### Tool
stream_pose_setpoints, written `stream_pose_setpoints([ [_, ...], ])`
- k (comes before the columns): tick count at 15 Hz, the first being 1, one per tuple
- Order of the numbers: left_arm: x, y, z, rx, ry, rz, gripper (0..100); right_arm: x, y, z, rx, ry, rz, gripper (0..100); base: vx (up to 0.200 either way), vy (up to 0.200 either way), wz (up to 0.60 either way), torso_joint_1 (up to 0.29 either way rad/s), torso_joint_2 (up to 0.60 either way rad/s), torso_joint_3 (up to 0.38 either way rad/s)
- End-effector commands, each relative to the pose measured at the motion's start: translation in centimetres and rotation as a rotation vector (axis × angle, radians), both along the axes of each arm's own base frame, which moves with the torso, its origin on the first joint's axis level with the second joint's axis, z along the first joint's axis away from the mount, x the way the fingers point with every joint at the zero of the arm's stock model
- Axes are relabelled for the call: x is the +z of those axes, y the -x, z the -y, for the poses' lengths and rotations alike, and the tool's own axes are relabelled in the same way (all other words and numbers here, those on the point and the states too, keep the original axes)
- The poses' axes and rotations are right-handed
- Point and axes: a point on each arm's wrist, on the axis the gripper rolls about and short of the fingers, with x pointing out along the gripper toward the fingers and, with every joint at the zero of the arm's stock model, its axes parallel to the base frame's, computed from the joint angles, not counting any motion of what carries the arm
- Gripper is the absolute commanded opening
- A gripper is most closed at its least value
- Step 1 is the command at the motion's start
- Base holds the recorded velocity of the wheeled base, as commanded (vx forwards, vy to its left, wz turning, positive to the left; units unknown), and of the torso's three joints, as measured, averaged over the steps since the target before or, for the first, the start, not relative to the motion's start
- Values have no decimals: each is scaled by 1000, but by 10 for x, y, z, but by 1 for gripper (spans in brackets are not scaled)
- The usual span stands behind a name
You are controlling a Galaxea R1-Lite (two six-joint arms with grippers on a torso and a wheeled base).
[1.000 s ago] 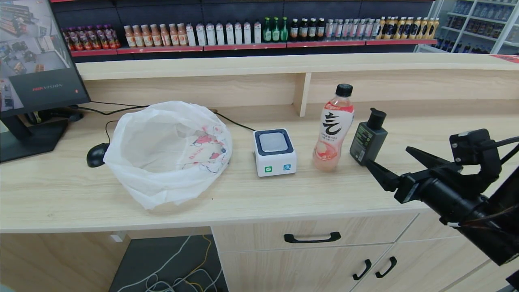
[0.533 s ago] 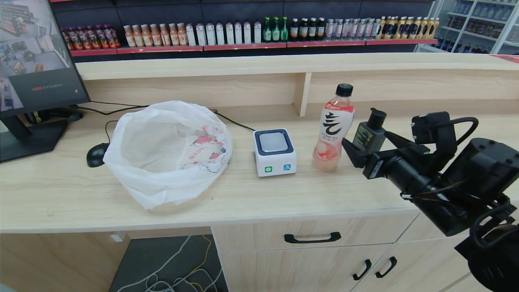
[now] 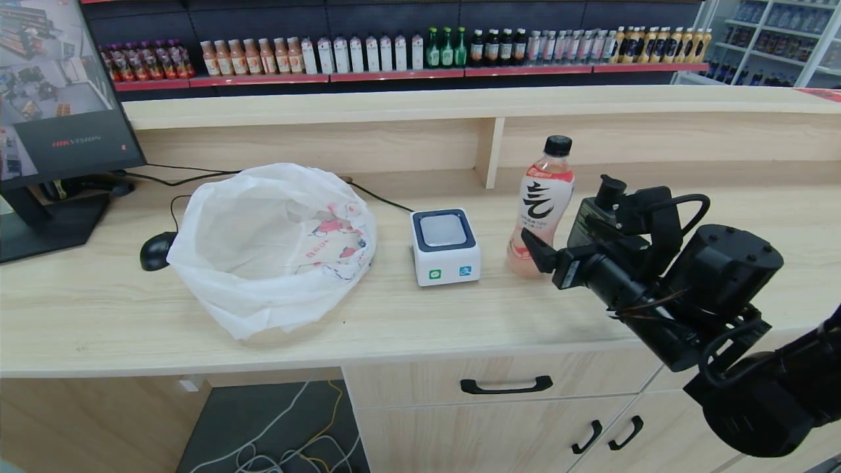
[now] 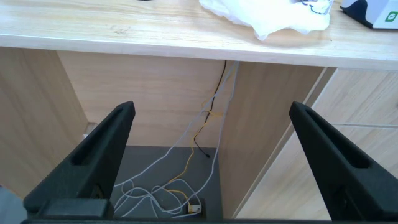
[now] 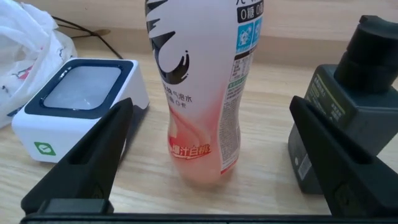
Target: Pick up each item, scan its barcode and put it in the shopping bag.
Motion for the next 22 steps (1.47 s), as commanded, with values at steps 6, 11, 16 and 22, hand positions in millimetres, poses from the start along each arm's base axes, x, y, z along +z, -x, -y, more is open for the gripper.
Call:
stream_pose_setpoints([
  [6, 0, 0, 0, 1, 0, 0, 100, -6, -26, -13, -1, -6, 13, 100, 0, 0, 0, 0, 0, 0],
  [11, 0, 0, 0, 1, 0, 0, 100, -7, -37, -16, -3, -15, 26, 100, 0, 0, 0, 0, 0, 0],
  [16, 0, 0, 0, 1, 0, 0, 100, -10, -48, -21, -4, -15, 34, 100, 0, 0, 0, 0, 0, 0],
  [22, 0, 0, 0, 1, 0, 0, 100, -8, -60, -18, -27, -20, 47, 100, 0, 0, 0, 0, 0, 0],
])
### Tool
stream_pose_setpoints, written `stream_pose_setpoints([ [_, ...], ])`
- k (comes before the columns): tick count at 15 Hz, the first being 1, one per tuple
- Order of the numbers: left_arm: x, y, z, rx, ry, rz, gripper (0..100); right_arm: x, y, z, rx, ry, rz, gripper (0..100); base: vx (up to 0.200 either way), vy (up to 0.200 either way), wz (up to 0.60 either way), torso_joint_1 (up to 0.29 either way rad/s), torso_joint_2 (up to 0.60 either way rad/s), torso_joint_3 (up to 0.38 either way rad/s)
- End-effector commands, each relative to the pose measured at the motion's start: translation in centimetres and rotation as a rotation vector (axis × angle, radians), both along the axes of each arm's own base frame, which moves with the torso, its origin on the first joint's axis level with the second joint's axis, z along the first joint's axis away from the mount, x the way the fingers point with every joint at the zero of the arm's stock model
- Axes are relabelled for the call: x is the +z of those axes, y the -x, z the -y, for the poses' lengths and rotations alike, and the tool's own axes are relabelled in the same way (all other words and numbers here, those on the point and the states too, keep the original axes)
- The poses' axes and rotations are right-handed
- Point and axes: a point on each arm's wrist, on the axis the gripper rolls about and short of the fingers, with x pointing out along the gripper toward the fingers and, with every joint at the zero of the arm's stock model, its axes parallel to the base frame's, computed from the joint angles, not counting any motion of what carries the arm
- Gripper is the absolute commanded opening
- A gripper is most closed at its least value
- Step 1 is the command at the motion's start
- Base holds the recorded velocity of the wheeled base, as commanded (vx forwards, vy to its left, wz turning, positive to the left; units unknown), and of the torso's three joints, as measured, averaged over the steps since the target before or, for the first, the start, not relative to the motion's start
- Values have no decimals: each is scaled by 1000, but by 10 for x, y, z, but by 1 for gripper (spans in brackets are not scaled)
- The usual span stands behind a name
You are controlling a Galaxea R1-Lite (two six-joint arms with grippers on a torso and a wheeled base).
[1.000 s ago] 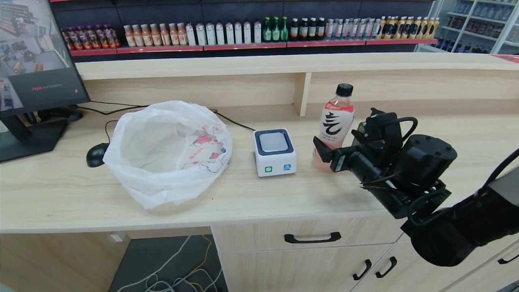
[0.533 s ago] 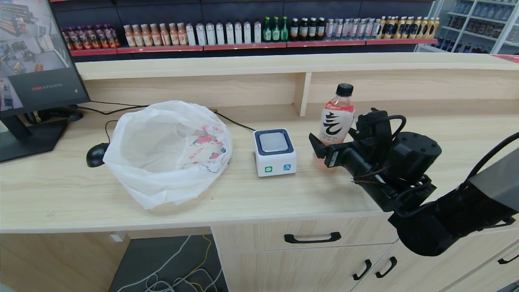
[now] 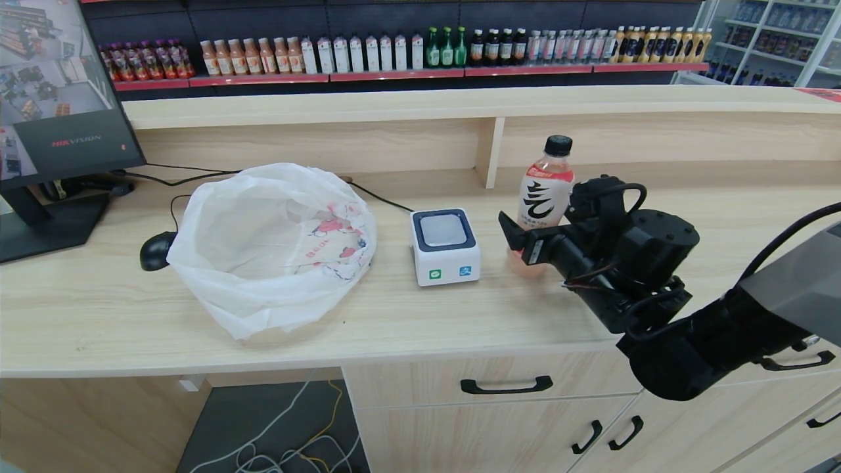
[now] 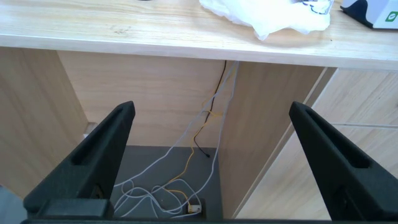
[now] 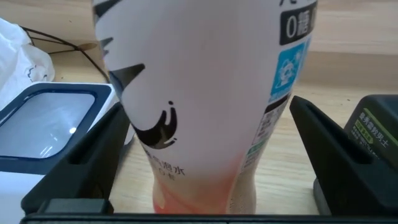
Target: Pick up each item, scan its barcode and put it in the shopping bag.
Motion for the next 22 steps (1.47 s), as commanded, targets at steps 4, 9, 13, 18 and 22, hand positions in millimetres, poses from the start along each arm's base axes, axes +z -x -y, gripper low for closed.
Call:
stream_pose_setpoints([
  [4, 0, 0, 0, 1, 1, 0, 100, 0, -6, 0, -2, -4, 11, 100, 0, 0, 0, 0, 0, 0],
  [9, 0, 0, 0, 1, 1, 0, 100, 1, -11, -2, -3, 9, 27, 100, 0, 0, 0, 0, 0, 0],
  [13, 0, 0, 0, 1, 1, 0, 100, 2, -14, -5, 0, 4, 34, 100, 0, 0, 0, 0, 0, 0],
  [18, 0, 0, 0, 1, 1, 0, 100, 4, -17, -5, -5, -24, 36, 0, 0, 0, 0, 0, 0, 0],
  [22, 0, 0, 0, 1, 1, 0, 100, 2, -16, -7, 2, -27, 32, 0, 0, 0, 0, 0, 0, 0],
])
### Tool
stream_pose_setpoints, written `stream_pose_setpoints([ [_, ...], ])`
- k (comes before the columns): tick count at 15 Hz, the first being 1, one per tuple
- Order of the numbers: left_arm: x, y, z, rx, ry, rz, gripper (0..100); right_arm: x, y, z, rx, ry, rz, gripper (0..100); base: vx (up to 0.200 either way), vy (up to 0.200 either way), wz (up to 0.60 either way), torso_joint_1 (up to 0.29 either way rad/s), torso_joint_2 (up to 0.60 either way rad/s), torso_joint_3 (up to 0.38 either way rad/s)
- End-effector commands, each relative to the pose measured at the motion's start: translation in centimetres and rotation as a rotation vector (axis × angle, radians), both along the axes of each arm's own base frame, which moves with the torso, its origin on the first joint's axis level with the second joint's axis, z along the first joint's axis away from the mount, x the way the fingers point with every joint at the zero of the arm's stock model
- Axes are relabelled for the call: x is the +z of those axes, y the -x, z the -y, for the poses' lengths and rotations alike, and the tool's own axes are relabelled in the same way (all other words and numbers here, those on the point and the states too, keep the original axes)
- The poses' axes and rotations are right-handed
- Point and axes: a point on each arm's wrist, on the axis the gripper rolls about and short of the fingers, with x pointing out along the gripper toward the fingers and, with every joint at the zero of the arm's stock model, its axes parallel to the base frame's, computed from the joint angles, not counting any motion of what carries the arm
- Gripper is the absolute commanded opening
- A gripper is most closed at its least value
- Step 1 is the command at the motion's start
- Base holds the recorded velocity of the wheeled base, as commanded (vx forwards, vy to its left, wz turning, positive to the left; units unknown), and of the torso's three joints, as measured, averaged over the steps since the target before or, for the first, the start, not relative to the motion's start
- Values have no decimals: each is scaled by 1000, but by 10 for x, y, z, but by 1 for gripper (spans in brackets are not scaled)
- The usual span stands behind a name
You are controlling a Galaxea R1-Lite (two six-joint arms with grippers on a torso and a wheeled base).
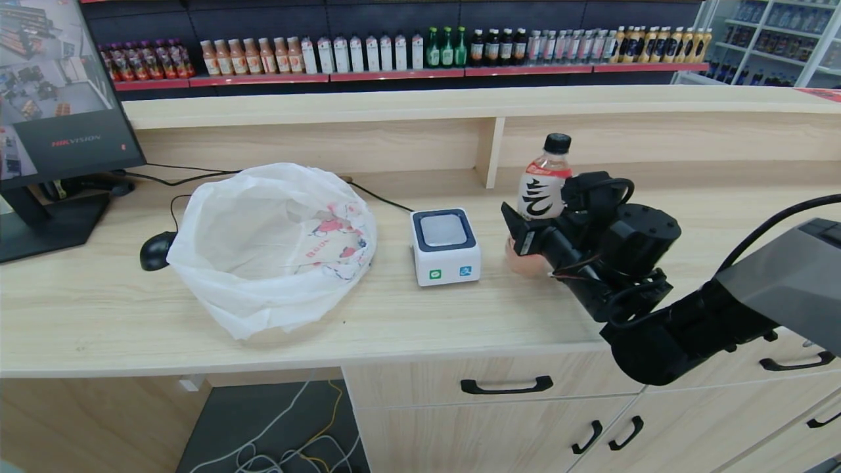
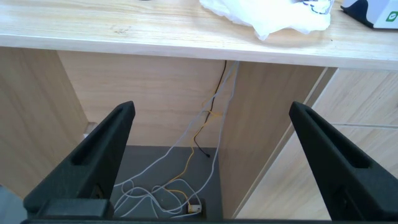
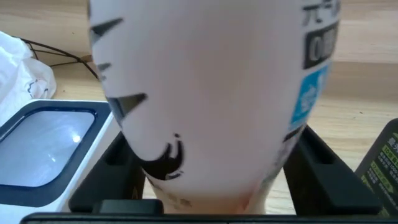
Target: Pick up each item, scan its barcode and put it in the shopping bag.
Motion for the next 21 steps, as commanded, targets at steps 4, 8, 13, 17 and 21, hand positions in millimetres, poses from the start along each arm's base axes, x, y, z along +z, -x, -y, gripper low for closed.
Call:
stream_pose_setpoints([
  [4, 0, 0, 0, 1, 0, 0, 100, -2, -1, -1, 3, 2, -4, 0, 0, 0, 0, 0, 0, 0],
  [8, 0, 0, 0, 1, 0, 0, 100, -2, 1, -4, 11, 1, -1, 0, 0, 0, 0, 0, 0, 0],
  [13, 0, 0, 0, 1, 0, 0, 100, 7, 7, -8, 28, -8, 19, 0, 0, 0, 0, 0, 0, 0],
  [17, 0, 0, 0, 1, 0, 0, 100, 17, 27, -17, 74, -12, 25, 0, 0, 0, 0, 0, 0, 0],
  [21, 0, 0, 0, 1, 0, 0, 100, 35, 74, -23, 177, -4, 26, 0, 0, 0, 0, 0, 0, 0],
])
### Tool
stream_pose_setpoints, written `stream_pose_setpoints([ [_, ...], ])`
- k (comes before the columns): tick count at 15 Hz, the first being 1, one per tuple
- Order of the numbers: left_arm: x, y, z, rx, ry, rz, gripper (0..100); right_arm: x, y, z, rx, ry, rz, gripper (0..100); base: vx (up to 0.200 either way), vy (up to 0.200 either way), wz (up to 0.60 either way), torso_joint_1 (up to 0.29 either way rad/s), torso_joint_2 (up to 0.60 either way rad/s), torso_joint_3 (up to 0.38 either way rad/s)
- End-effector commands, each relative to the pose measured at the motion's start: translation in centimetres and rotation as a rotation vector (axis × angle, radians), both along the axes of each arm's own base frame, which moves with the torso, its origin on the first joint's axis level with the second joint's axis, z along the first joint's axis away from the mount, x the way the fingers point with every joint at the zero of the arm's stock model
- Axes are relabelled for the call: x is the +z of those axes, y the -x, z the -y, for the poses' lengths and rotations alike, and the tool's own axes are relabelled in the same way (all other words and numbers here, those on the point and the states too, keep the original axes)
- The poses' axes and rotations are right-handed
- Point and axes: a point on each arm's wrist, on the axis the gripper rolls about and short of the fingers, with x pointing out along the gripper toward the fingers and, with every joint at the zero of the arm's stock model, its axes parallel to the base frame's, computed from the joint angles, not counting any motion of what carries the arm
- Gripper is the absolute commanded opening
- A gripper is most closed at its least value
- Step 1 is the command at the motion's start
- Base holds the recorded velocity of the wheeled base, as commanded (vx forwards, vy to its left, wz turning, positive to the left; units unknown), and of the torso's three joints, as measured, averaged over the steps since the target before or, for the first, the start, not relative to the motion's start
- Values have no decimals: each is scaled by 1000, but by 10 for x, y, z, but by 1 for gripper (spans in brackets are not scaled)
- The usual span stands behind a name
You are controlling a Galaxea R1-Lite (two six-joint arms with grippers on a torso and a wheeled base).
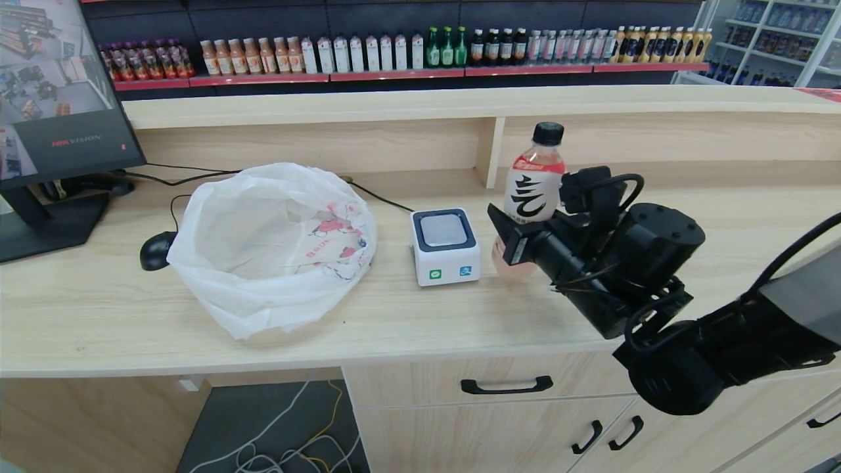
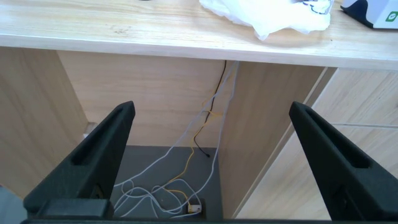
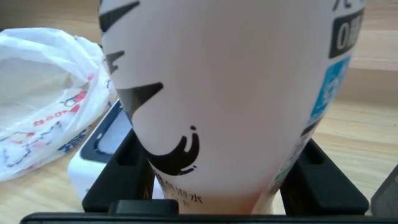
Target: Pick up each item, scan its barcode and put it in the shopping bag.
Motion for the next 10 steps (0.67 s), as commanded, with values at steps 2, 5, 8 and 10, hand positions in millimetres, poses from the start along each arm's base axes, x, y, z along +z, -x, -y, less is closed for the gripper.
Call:
stream_pose_setpoints([
  [2, 0, 0, 0, 1, 0, 0, 100, 14, 58, -1, 141, 20, -23, 0, 0, 0, 0, 0, 0, 0],
  [5, 0, 0, 0, 1, 0, 0, 100, 15, 92, 8, 165, 52, 10, 0, 0, 0, 0, 0, 0, 0],
  [8, 0, 0, 0, 1, 0, 0, 100, 16, 106, 11, 151, 103, 148, 0, 0, 0, 0, 0, 0, 0],
  [10, 0, 0, 0, 1, 0, 0, 100, 12, 128, 7, 194, 187, 171, 0, 0, 0, 0, 0, 0, 0],
])
